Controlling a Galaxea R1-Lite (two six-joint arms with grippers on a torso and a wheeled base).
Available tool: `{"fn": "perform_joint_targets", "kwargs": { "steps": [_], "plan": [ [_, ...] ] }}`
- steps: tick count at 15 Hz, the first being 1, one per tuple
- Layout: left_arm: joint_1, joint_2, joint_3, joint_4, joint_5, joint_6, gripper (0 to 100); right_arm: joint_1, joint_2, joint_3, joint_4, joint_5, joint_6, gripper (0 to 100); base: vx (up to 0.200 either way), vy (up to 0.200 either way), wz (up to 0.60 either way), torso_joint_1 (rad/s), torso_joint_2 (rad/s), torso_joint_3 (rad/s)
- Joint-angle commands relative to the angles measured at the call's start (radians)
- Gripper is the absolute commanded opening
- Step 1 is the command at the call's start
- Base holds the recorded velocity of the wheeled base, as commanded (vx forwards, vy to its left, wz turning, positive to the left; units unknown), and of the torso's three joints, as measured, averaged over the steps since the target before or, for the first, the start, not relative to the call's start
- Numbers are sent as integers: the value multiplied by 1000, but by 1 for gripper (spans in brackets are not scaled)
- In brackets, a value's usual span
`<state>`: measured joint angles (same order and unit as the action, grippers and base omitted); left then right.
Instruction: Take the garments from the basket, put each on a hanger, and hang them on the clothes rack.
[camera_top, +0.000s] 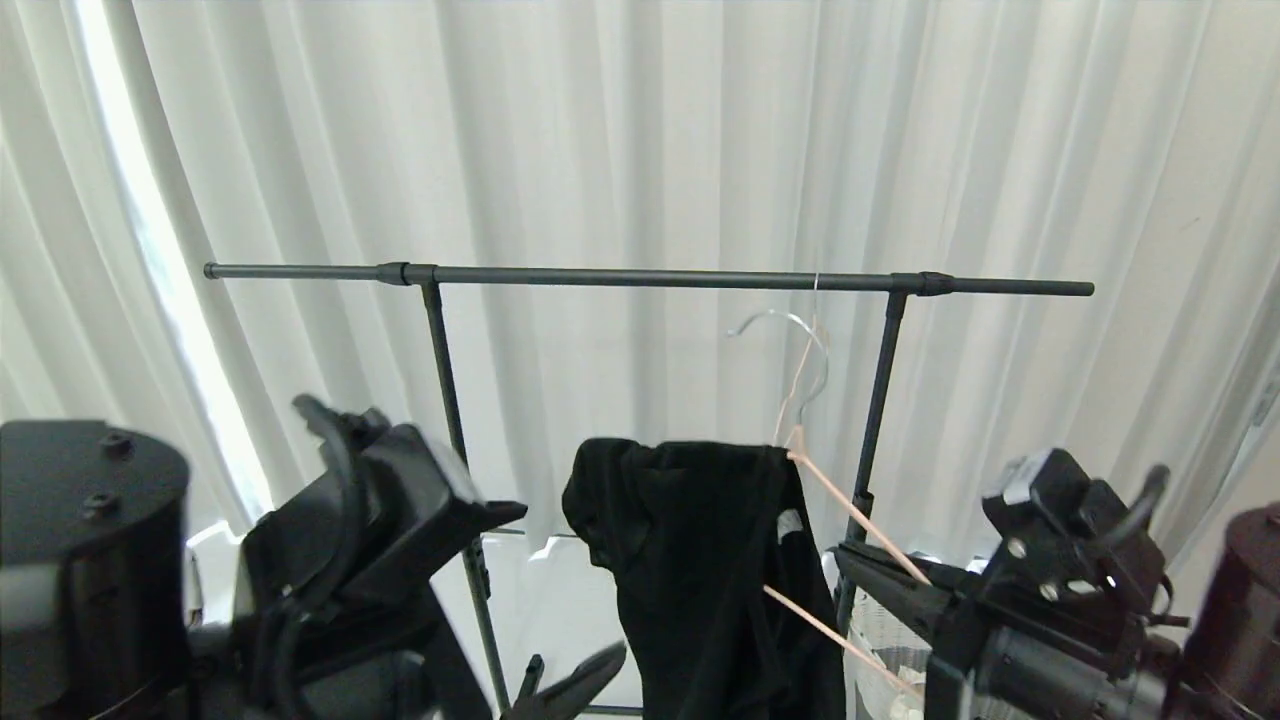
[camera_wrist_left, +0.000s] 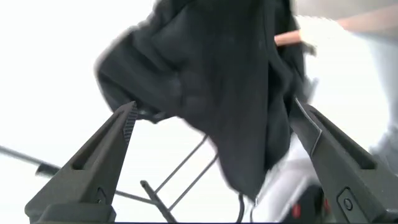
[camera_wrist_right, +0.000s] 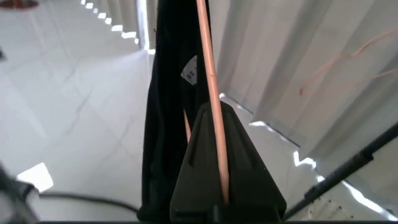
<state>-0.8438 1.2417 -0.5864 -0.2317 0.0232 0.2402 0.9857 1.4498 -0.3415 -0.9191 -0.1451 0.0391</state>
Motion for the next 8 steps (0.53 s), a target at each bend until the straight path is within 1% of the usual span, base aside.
{"fn": "perform_joint_targets", "kwargs": {
  "steps": [1, 2, 3, 5, 7, 8],
  "plan": [
    [28, -139, 106, 0, -68, 60, 100, 14, -166, 179, -10, 108, -88, 0, 0, 0, 0, 0, 0, 0],
    [28, -139, 108, -1, -69, 68, 100, 14, -193, 217, -10, 147, -116, 0, 0, 0, 0, 0, 0, 0],
    [20, -131, 106, 0, -97, 80, 100, 14, -235, 269, -10, 191, -153, 0, 0, 0, 0, 0, 0, 0],
    [-14, -110, 108, 0, -186, 140, 100, 30, -244, 274, -10, 199, -163, 0, 0, 0, 0, 0, 0, 0],
    [-15, -45, 97, -1, -210, 205, 100, 76, -244, 274, -10, 199, -176, 0, 0, 0, 0, 0, 0, 0],
    [-23, -10, 77, -1, -216, 206, 100, 114, -244, 274, -12, 199, -185, 0, 0, 0, 0, 0, 0, 0]
  ]
}}
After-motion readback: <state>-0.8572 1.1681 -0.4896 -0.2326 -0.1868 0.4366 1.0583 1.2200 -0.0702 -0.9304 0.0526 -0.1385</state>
